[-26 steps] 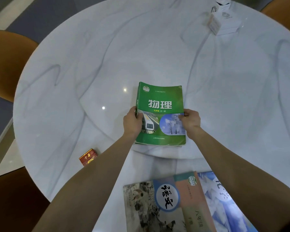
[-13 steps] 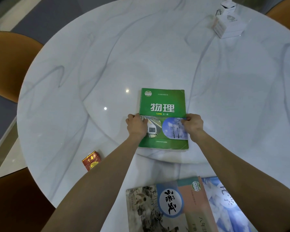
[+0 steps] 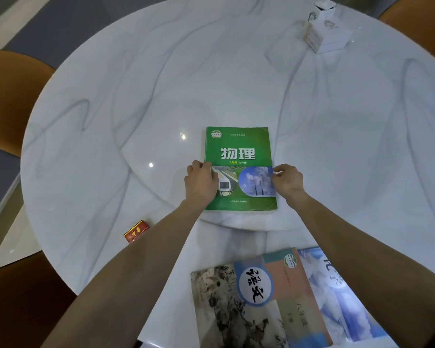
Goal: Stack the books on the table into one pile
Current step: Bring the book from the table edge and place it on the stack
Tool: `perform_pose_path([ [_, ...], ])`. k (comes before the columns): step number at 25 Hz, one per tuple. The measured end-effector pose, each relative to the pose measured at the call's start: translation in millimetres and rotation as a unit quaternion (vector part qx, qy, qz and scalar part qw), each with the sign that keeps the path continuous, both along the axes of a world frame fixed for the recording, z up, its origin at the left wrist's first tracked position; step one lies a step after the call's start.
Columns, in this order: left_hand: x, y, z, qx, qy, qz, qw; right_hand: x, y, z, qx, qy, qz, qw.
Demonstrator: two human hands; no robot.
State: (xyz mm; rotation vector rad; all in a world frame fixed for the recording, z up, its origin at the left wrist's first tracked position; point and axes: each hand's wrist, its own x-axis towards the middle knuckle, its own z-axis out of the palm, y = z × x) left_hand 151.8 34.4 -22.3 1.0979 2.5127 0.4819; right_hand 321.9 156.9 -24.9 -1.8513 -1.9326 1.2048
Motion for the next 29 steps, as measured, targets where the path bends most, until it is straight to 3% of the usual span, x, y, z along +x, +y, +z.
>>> perform_pose_path([
  [6, 27, -22, 18, 0.054, 0.0, -0.17, 0.984, 29, -39, 12, 0.076, -0.044, 0.055, 0.995],
  [12, 67, -55, 16, 0.045, 0.006, -0.311, 0.949, 77, -98, 15, 0.137, -0.099, 0.105, 0.98],
  [23, 115, -94, -15, -0.028, -0.004, -0.433, 0.901, 142, -215, 15, 0.194, -0.25, 0.169, 0.933],
  [29, 117, -108, -34, -0.076, -0.004, -0.438, 0.896, 164, -269, 1, 0.124, -0.278, 0.133, 0.943],
])
